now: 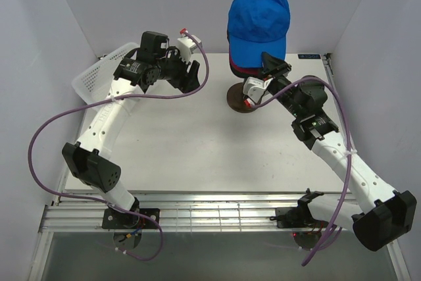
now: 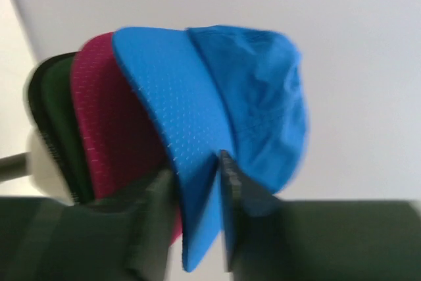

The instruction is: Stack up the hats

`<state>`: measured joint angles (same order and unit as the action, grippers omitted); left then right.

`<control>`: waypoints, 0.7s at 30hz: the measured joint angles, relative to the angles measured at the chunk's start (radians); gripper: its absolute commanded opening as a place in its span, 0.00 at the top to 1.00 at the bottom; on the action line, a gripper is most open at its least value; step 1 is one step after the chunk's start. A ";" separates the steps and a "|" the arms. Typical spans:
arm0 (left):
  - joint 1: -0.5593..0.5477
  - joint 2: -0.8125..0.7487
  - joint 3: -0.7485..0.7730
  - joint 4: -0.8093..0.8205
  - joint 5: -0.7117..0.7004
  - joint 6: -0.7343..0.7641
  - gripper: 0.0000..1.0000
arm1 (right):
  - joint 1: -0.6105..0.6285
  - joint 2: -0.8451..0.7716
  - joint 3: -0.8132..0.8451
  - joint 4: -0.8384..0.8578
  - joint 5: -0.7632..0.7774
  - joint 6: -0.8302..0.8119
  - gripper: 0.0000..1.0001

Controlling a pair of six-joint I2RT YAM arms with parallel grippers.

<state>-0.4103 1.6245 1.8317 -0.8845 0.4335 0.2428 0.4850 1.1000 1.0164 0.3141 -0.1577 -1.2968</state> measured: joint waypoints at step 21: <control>0.000 -0.001 -0.021 0.010 0.000 0.002 0.31 | 0.001 -0.073 0.142 -0.389 -0.097 0.229 0.16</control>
<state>-0.4103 1.6238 1.8111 -0.8742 0.4332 0.2451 0.4858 1.0271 1.1580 -0.0746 -0.2543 -1.0683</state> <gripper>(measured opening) 0.691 0.832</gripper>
